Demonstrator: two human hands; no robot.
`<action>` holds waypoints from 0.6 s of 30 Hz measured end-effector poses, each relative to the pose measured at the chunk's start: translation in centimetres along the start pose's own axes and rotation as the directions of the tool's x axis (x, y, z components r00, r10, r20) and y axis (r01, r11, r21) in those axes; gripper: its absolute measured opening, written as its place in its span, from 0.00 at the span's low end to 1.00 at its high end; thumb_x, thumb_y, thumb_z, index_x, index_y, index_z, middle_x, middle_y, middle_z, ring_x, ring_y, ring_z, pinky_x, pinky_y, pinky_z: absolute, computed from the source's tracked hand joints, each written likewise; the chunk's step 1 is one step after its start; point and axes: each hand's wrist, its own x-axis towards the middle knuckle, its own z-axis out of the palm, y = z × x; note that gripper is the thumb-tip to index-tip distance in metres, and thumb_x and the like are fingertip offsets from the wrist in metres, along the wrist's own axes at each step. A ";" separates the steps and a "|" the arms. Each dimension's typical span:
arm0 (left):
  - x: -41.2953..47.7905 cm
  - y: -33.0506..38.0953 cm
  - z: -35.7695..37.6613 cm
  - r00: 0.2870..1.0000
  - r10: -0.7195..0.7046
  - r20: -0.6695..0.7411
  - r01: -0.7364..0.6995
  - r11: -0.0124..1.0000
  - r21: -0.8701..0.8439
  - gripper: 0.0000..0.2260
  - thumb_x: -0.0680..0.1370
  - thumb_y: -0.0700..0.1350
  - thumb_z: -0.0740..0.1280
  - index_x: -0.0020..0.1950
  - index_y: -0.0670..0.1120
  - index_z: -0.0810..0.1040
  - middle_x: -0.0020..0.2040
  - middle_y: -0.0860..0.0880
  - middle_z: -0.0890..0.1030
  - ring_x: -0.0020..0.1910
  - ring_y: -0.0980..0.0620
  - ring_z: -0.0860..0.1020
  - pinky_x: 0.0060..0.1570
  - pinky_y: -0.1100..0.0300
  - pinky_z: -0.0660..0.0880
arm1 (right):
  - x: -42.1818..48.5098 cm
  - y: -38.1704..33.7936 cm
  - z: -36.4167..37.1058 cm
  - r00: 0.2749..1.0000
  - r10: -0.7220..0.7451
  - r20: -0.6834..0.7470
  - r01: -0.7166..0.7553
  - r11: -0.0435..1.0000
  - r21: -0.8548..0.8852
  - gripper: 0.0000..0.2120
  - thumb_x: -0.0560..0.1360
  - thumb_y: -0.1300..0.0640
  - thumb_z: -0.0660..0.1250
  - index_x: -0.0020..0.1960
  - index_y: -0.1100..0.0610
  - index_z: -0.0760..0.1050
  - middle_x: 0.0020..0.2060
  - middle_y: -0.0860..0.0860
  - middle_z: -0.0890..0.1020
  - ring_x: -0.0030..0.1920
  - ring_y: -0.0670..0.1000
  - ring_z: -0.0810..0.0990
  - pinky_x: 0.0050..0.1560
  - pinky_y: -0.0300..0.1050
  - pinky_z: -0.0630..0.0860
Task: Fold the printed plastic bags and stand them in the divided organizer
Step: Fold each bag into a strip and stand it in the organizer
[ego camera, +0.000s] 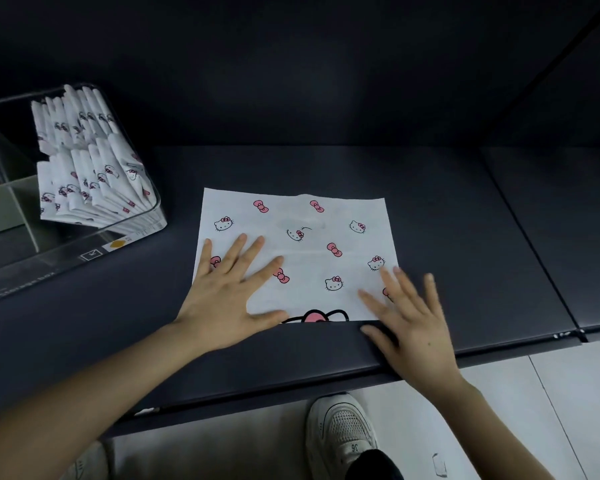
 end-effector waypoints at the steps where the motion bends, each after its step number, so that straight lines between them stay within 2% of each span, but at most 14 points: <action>1: 0.0 -0.1 -0.1 1.000 0.005 0.005 -0.005 1.000 -0.006 0.39 0.69 0.78 0.38 0.75 0.60 0.46 0.78 0.53 0.44 0.77 0.52 0.39 0.72 0.40 0.36 | 0.4 0.0 0.1 0.994 -0.104 -0.031 0.105 0.994 0.025 0.15 0.80 0.50 0.59 0.59 0.54 0.79 0.66 0.56 0.75 0.68 0.56 0.72 0.70 0.65 0.59; 3: -0.1 -0.4 -0.2 1.000 0.031 -0.003 -0.031 0.998 -0.048 0.40 0.67 0.78 0.36 0.75 0.61 0.46 0.78 0.54 0.42 0.76 0.55 0.37 0.72 0.43 0.34 | 1.1 0.2 0.5 0.972 -0.218 -0.089 0.219 0.976 0.009 0.12 0.79 0.55 0.62 0.49 0.58 0.83 0.57 0.53 0.82 0.60 0.53 0.80 0.67 0.61 0.66; 4: -0.2 -0.6 -0.2 0.999 0.042 -0.021 -0.044 0.991 -0.129 0.40 0.68 0.79 0.38 0.76 0.61 0.49 0.78 0.55 0.45 0.76 0.57 0.38 0.73 0.46 0.33 | 1.3 0.5 0.7 0.962 -0.248 -0.117 0.248 0.969 -0.010 0.10 0.77 0.58 0.63 0.45 0.59 0.83 0.52 0.53 0.84 0.55 0.52 0.82 0.66 0.59 0.68; 6: -0.4 -1.6 -0.9 0.996 0.044 -0.074 -0.070 0.911 -0.406 0.37 0.70 0.77 0.46 0.72 0.60 0.64 0.77 0.55 0.58 0.76 0.61 0.48 0.74 0.54 0.36 | 1.8 0.7 0.8 0.958 -0.244 -0.148 0.245 0.969 -0.011 0.10 0.76 0.61 0.64 0.42 0.62 0.82 0.45 0.54 0.85 0.47 0.53 0.85 0.63 0.55 0.73; 8: -0.8 -3.3 -2.0 0.993 0.093 -0.069 -0.115 0.788 -0.604 0.30 0.72 0.74 0.55 0.65 0.58 0.74 0.72 0.56 0.69 0.74 0.63 0.58 0.75 0.59 0.42 | 2.3 0.7 0.5 0.977 -0.152 -0.149 0.161 0.986 0.051 0.10 0.76 0.61 0.62 0.41 0.61 0.80 0.35 0.53 0.82 0.36 0.55 0.82 0.55 0.50 0.77; 9: -1.0 -4.2 -2.8 0.989 0.145 -0.033 -0.130 0.732 -0.669 0.28 0.71 0.73 0.59 0.64 0.58 0.75 0.70 0.58 0.71 0.73 0.63 0.60 0.75 0.61 0.45 | 2.7 0.7 0.1 0.989 -0.084 -0.126 0.097 0.990 0.102 0.10 0.76 0.60 0.60 0.41 0.60 0.78 0.31 0.51 0.79 0.32 0.55 0.79 0.46 0.47 0.78; 11: -1.5 -5.6 -4.5 0.967 0.212 0.141 -0.027 0.637 -0.770 0.30 0.67 0.73 0.64 0.65 0.63 0.75 0.69 0.64 0.70 0.72 0.67 0.59 0.72 0.69 0.50 | 3.6 0.7 -0.7 0.997 0.053 -0.048 -0.042 0.979 0.199 0.09 0.76 0.57 0.58 0.42 0.57 0.75 0.26 0.47 0.71 0.26 0.49 0.70 0.30 0.41 0.69; 13: -1.5 -6.5 -5.4 0.948 0.151 0.279 0.129 0.620 -0.774 0.30 0.59 0.76 0.67 0.61 0.74 0.71 0.63 0.75 0.69 0.68 0.74 0.60 0.64 0.79 0.55 | 4.9 1.0 -1.4 0.982 0.161 0.097 -0.182 0.943 0.279 0.08 0.78 0.57 0.59 0.42 0.55 0.74 0.24 0.46 0.67 0.26 0.50 0.65 0.28 0.40 0.66; 14: -1.1 -6.8 -5.3 0.958 0.084 0.274 0.161 0.632 -0.758 0.28 0.58 0.77 0.67 0.57 0.77 0.71 0.59 0.77 0.71 0.65 0.75 0.64 0.61 0.80 0.59 | 5.6 1.2 -1.6 0.962 0.197 0.190 -0.249 0.916 0.314 0.08 0.79 0.58 0.60 0.42 0.52 0.73 0.24 0.47 0.69 0.27 0.50 0.65 0.30 0.40 0.66; 15: -0.7 -6.8 -4.9 0.973 0.000 0.231 0.178 0.637 -0.750 0.23 0.60 0.77 0.65 0.53 0.75 0.75 0.56 0.75 0.75 0.62 0.73 0.69 0.59 0.78 0.64 | 6.3 1.4 -2.0 0.936 0.224 0.273 -0.315 0.880 0.356 0.10 0.79 0.59 0.61 0.40 0.50 0.72 0.26 0.47 0.72 0.28 0.48 0.67 0.33 0.40 0.68; 16: -0.3 -6.7 -4.5 0.979 -0.097 0.178 0.199 0.636 -0.746 0.20 0.65 0.75 0.62 0.50 0.67 0.81 0.53 0.70 0.79 0.59 0.69 0.74 0.58 0.73 0.68 | 7.0 1.6 -2.4 0.903 0.249 0.350 -0.388 0.821 0.419 0.11 0.79 0.59 0.62 0.39 0.48 0.72 0.27 0.45 0.74 0.29 0.46 0.68 0.35 0.39 0.68; 17: 0.1 -6.6 -4.2 0.974 -0.180 0.140 0.224 0.633 -0.741 0.20 0.70 0.70 0.60 0.48 0.60 0.84 0.51 0.65 0.82 0.56 0.65 0.77 0.58 0.68 0.71 | 7.6 1.8 -3.0 0.869 0.261 0.421 -0.461 0.736 0.496 0.10 0.79 0.59 0.64 0.39 0.49 0.74 0.28 0.42 0.75 0.30 0.44 0.70 0.37 0.38 0.69; 18: 0.3 -6.3 -4.0 0.966 -0.229 0.119 0.240 0.629 -0.740 0.18 0.73 0.64 0.59 0.47 0.57 0.83 0.49 0.65 0.83 0.54 0.65 0.78 0.58 0.67 0.71 | 8.0 2.1 -3.6 0.834 0.259 0.488 -0.527 0.635 0.564 0.08 0.78 0.59 0.66 0.41 0.52 0.76 0.30 0.41 0.78 0.32 0.43 0.73 0.39 0.37 0.71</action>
